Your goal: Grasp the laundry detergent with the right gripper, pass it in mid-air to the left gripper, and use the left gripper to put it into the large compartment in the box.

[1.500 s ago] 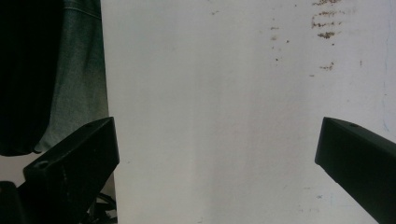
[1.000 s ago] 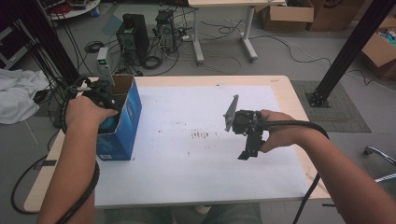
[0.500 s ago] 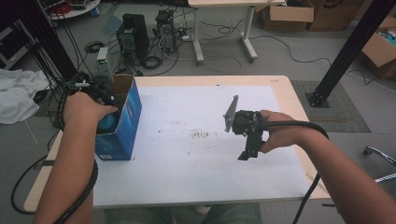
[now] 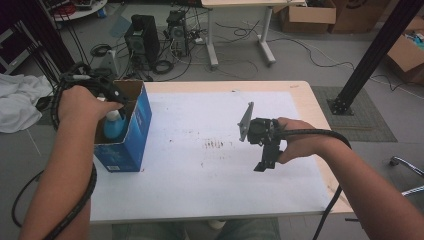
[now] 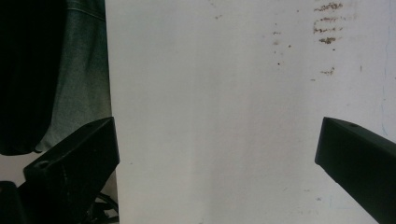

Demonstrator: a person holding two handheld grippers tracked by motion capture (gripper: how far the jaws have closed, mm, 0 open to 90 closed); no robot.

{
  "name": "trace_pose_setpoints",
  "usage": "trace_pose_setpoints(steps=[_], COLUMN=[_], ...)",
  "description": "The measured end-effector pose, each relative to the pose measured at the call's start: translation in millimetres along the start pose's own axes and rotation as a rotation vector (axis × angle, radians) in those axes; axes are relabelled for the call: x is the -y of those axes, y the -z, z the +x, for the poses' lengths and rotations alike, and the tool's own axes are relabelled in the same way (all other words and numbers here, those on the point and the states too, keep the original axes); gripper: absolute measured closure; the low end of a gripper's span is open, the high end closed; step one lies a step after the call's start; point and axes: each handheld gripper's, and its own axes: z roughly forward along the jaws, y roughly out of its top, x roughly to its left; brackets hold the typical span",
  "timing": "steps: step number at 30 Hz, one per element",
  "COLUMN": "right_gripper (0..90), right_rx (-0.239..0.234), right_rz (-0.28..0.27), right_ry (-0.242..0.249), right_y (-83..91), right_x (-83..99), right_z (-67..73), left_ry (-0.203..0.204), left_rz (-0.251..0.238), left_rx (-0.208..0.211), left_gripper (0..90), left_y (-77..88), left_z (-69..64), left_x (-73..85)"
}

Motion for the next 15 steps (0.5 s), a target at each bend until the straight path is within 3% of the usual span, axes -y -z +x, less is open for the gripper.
trace_pose_setpoints(steps=[9,15], right_gripper=[0.0,0.0], right_rx=[-0.001,-0.004], right_rz=[-0.005,-0.008], right_ry=[-0.007,-0.011], right_y=[-2.6,-3.5], right_x=[2.0,3.7], right_z=[-0.7,-0.9], left_ry=[-0.051,-0.069], left_rz=[-0.041,-0.037], left_rx=[-0.018,-0.021], left_gripper=[13.6,7.8], left_y=[32.8,39.2], left_z=[-9.4,-15.7], left_x=[0.5,0.6])
